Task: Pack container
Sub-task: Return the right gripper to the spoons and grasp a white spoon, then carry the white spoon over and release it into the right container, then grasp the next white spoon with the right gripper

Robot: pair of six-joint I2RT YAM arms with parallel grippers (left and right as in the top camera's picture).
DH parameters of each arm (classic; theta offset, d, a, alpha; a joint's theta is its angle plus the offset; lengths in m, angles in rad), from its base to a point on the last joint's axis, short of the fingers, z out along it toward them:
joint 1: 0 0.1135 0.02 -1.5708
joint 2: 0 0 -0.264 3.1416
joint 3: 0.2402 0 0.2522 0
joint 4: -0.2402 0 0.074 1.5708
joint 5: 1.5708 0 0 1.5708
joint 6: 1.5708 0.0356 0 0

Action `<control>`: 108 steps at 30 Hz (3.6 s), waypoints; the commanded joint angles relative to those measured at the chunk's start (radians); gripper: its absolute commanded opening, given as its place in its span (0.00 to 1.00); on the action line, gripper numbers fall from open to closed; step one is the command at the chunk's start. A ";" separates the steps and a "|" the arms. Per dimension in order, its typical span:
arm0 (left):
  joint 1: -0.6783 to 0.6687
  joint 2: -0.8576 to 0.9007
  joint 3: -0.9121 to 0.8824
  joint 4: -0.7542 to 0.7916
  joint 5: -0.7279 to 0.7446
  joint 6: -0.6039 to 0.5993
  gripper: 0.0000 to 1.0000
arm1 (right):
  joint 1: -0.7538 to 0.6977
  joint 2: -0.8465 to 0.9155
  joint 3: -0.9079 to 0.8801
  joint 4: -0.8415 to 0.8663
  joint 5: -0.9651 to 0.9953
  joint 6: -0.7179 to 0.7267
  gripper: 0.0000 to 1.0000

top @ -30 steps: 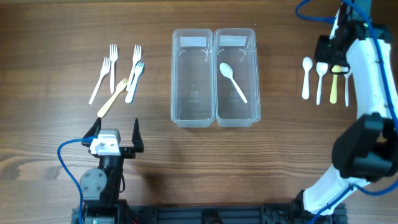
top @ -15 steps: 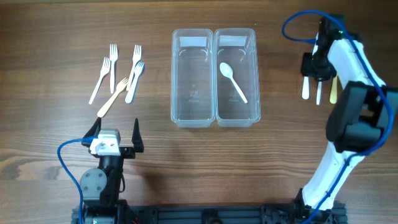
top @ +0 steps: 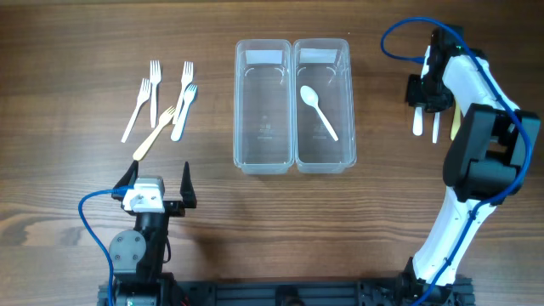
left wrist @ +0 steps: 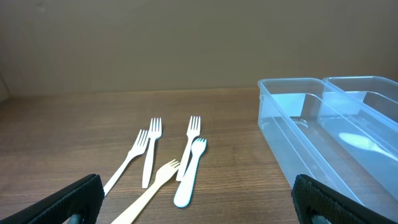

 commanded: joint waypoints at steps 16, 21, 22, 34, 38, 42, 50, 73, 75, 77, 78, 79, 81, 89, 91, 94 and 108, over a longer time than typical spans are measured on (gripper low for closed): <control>0.006 -0.006 -0.007 0.000 0.012 0.022 1.00 | 0.002 -0.120 0.031 -0.011 -0.016 -0.003 0.04; 0.006 -0.006 -0.007 0.000 0.012 0.022 1.00 | 0.003 -0.229 0.031 -0.016 -0.016 -0.002 0.04; 0.006 -0.006 -0.007 0.000 0.012 0.022 1.00 | 0.003 -0.250 0.031 -0.022 -0.016 0.000 0.04; 0.006 -0.006 -0.007 0.000 0.012 0.022 1.00 | 0.164 -0.418 0.031 -0.113 -0.118 0.061 0.04; 0.006 -0.006 -0.007 0.000 0.012 0.022 1.00 | 0.282 -0.423 0.031 -0.131 -0.117 0.080 0.04; 0.006 -0.006 -0.007 0.000 0.012 0.022 1.00 | 0.386 -0.423 0.031 -0.124 -0.112 0.098 0.04; 0.006 -0.006 -0.007 0.000 0.012 0.023 1.00 | 0.507 -0.418 0.023 -0.062 -0.105 0.135 0.04; 0.006 -0.006 -0.007 0.000 0.012 0.022 1.00 | 0.484 -0.377 0.071 -0.083 -0.046 0.158 0.44; 0.006 -0.006 -0.007 0.000 0.012 0.022 1.00 | 0.445 -0.414 0.093 -0.127 0.002 0.157 0.44; 0.006 -0.006 -0.007 0.000 0.012 0.022 1.00 | 0.399 -0.444 0.098 -0.161 0.048 0.157 0.44; 0.006 -0.006 -0.007 0.000 0.012 0.022 1.00 | 0.363 -0.459 0.097 -0.181 0.069 0.156 0.44; 0.006 -0.006 -0.007 0.000 0.012 0.022 1.00 | 0.332 -0.467 0.097 -0.197 0.078 0.152 0.44; 0.006 -0.006 -0.007 0.000 0.012 0.022 1.00 | 0.250 -0.469 0.097 -0.225 0.079 0.127 0.44; 0.006 -0.006 -0.007 0.000 0.012 0.022 1.00 | 0.041 -0.415 0.031 -0.165 0.068 0.066 0.44; 0.006 -0.006 -0.007 0.000 0.012 0.022 1.00 | 0.014 -0.385 0.019 -0.137 0.068 0.045 0.43; 0.006 -0.006 -0.007 0.000 0.012 0.022 1.00 | -0.011 -0.333 0.019 -0.103 0.072 0.021 0.44; 0.006 -0.006 -0.007 0.000 0.012 0.022 1.00 | -0.083 -0.121 0.019 -0.057 0.072 0.023 0.44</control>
